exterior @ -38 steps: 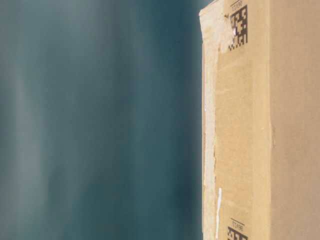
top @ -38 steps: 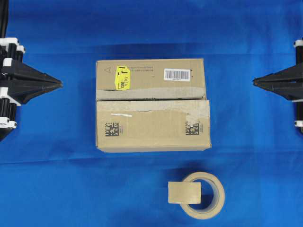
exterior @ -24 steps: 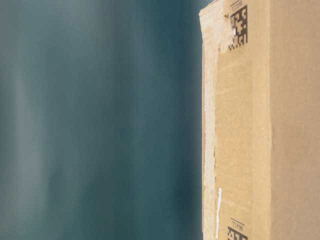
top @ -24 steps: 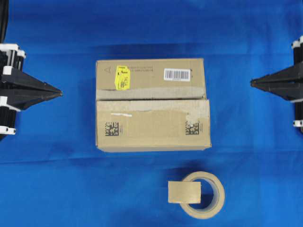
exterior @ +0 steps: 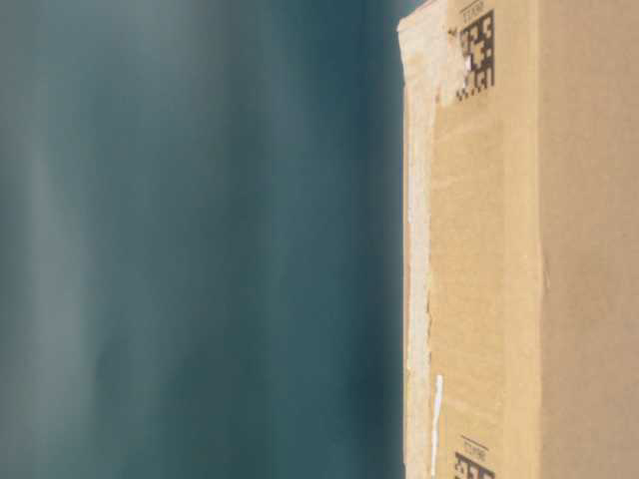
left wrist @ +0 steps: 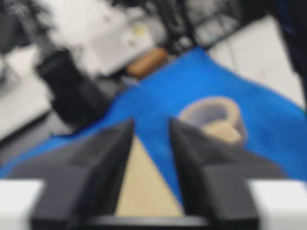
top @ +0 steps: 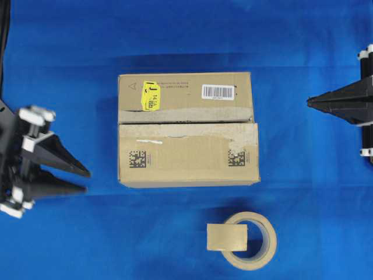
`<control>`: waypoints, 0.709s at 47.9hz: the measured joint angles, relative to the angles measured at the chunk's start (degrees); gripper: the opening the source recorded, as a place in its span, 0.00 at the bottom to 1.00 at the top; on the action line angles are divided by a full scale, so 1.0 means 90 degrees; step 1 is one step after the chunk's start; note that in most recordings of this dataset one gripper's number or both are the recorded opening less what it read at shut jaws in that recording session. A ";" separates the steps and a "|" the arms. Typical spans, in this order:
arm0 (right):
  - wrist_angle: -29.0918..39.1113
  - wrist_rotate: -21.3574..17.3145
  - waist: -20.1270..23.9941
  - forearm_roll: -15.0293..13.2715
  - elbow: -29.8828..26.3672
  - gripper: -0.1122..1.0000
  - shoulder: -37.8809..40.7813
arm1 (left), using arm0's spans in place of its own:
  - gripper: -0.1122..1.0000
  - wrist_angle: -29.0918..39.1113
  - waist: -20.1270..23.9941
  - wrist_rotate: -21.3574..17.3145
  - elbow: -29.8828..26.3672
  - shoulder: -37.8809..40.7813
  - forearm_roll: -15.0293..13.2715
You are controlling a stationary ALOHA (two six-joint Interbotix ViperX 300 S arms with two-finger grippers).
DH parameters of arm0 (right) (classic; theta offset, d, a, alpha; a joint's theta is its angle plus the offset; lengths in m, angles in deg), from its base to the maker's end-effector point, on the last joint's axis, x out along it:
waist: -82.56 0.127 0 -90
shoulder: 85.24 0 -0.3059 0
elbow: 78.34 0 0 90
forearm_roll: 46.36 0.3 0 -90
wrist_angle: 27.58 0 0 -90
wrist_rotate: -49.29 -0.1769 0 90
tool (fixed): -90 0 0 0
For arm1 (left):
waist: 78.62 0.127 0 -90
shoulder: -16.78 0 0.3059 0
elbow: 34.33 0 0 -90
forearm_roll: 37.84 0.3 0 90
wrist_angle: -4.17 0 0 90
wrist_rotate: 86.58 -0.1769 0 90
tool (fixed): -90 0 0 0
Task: Apply tape along the seams of the closed cardboard box to seal it securely.
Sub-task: 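Move the left gripper to the beige tape roll and pinch its free end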
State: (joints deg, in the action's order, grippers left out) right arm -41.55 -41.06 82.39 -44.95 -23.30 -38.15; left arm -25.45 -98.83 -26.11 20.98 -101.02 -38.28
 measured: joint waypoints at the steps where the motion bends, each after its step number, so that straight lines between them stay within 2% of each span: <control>1: -0.0010 0.0000 0.0000 0.0000 0.0000 0.10 0.0010 | 0.50 -0.0029 -0.0049 -0.0156 -0.0049 0.0107 0.0000; 4: -0.0059 0.0000 0.0000 0.0000 0.0000 0.10 0.0049 | 0.68 -0.0107 -0.0166 -0.0605 -0.0195 0.0527 0.0000; 6: -0.0107 0.0000 0.0000 0.0000 0.0000 0.10 0.0078 | 0.71 -0.0117 -0.0176 -0.0908 -0.0293 0.0801 -0.0010; 12: -0.0205 0.0000 0.0010 0.0000 0.0000 0.10 0.0176 | 0.70 -0.0088 -0.0215 -0.1738 -0.0723 0.1699 -0.0020; 19: -0.0225 0.0000 0.0000 0.0000 0.0010 0.10 0.0234 | 0.70 0.0371 -0.0303 -0.2891 -0.1533 0.2959 -0.0020; 27: -0.0225 0.0000 0.0000 0.0000 0.0000 0.10 0.0244 | 0.69 0.0820 -0.0381 -0.3691 -0.2344 0.3994 -0.0049; 34: -0.0225 0.0010 0.0010 -0.0010 0.0000 0.10 0.0244 | 0.67 0.0879 -0.0391 -0.4063 -0.2881 0.4727 -0.0059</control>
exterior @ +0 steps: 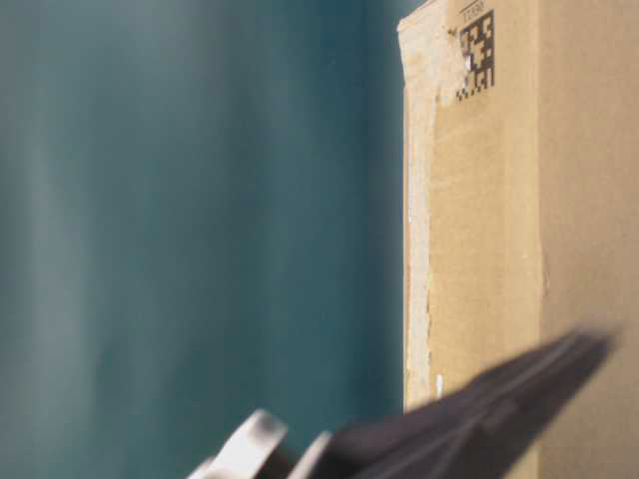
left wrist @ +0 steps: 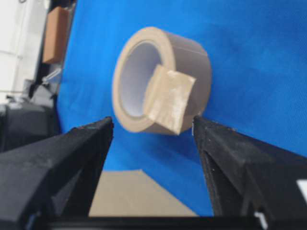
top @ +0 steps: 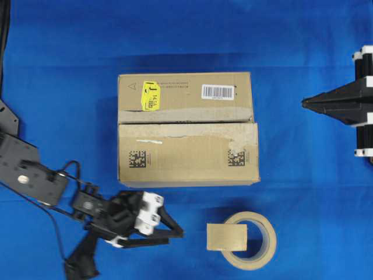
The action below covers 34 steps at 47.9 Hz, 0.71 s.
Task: Apply tape along the seams of the closed cardboard box to seal it securely.
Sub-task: 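Move the left gripper to the beige tape roll and pinch its free end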
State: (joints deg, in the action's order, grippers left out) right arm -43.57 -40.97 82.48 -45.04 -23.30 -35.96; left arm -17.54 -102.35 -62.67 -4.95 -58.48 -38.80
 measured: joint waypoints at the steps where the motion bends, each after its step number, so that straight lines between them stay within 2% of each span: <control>1: 0.0000 0.0000 -0.0010 0.0000 0.0000 0.10 0.0000 | 0.67 0.0000 0.0000 -0.0049 -0.0068 0.0107 0.0000; 17: 0.0039 0.0000 -0.0010 -0.0029 0.0000 0.10 0.0000 | 0.67 -0.0195 0.0225 -0.0400 -0.0928 0.1475 -0.0010; 27: 0.0137 0.0000 0.0059 -0.0029 0.0000 0.10 0.0010 | 0.67 -0.0381 0.0234 -0.0781 -0.1309 0.1895 -0.0029; 34: 0.0176 0.0000 0.0137 -0.0029 0.0000 0.10 0.0010 | 0.67 -0.0391 0.0303 -0.0820 -0.1426 0.2012 -0.0059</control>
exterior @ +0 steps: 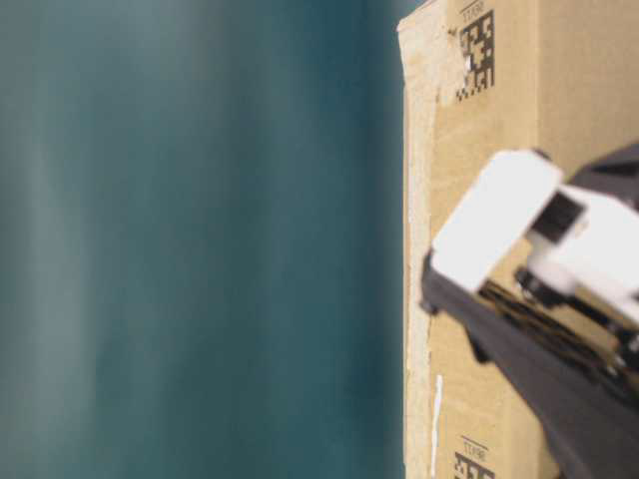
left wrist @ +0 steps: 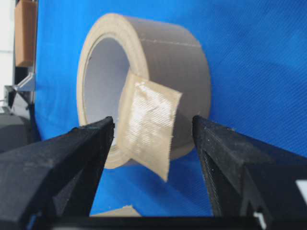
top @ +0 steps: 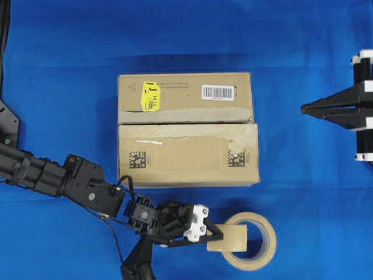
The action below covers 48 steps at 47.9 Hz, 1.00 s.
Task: Apply tape along the seams of the closed cardboard box to seal it securely.
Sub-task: 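Move the left gripper to the beige tape roll and pinch its free end, then pull the tape end with the left gripper up onto the box seam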
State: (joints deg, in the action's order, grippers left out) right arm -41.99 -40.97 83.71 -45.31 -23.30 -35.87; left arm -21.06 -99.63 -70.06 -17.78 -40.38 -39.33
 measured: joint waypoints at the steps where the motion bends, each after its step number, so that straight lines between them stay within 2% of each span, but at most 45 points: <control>1: 0.0010 0.0000 0.0010 0.0000 0.0000 0.10 0.0000 | 0.67 -0.0020 0.0000 0.0000 0.0000 0.0000 0.0000; 8: 0.0078 0.0000 0.0049 0.0000 0.0000 0.10 0.0000 | 0.65 -0.0117 -0.0010 0.0000 -0.0020 0.0000 0.0000; 13: 0.0098 0.0000 0.0049 -0.0010 0.0010 0.10 0.0010 | 0.59 -0.0244 -0.0029 0.0000 -0.0010 0.0000 -0.0010; 28: 0.0098 0.0010 0.0049 -0.0010 0.0000 0.10 0.0010 | 0.11 -0.0078 -0.0195 0.0107 0.0010 -0.0010 -0.0156; 48: 0.0098 0.0010 0.0049 -0.0010 0.0000 0.10 0.0010 | 0.10 0.0742 -0.0186 0.0127 -0.0049 -0.0518 -0.0186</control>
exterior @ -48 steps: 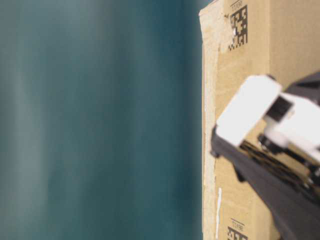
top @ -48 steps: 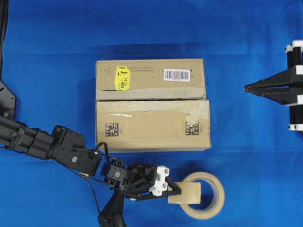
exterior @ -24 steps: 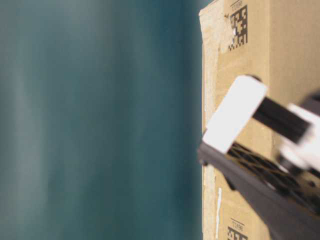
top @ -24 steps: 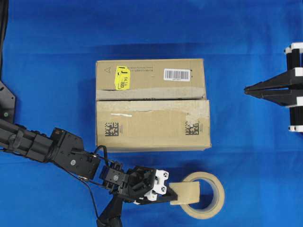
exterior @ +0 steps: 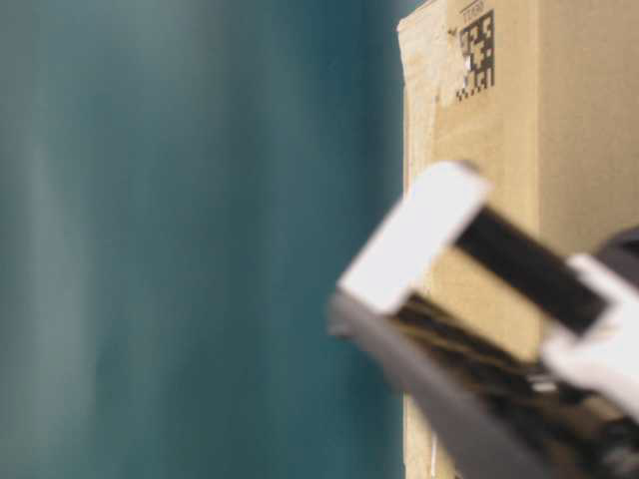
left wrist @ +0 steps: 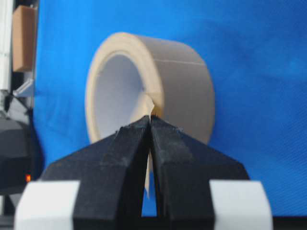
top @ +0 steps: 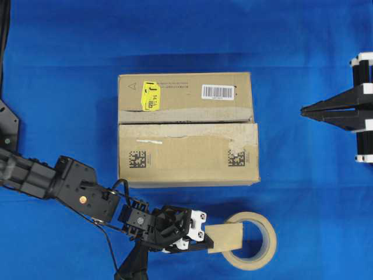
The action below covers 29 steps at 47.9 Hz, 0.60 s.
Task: Apply tape along the seams of the closed cardboard box to seal it securely.
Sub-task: 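Pull the tape end with the left gripper up onto the box seam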
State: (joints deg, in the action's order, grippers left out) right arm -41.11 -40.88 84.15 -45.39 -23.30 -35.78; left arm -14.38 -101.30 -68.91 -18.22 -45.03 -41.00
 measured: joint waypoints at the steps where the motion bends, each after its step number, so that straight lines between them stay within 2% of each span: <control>1: 0.0000 0.0000 0.0000 0.0000 0.0000 0.10 0.0000 | 0.10 0.0059 -0.0010 0.0000 0.0000 -0.0049 0.0000; 12: 0.0000 0.0000 0.0000 0.0000 0.0000 0.10 0.0000 | 0.10 0.0752 0.0156 -0.0088 -0.0029 -0.0791 0.0029; 21: 0.0000 0.0000 0.0000 0.0000 0.0000 0.10 0.0000 | 0.10 0.1035 0.0371 -0.0166 -0.0039 -0.1426 0.0117; 29: 0.0000 0.0000 0.0000 0.0000 0.0000 0.10 0.0000 | 0.10 0.1143 0.0723 -0.0625 -0.0039 -0.1738 0.0137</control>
State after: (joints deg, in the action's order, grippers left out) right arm -41.11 -40.88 84.15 -45.39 -23.30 -35.78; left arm -4.09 -94.79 -74.54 -18.57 -60.68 -39.77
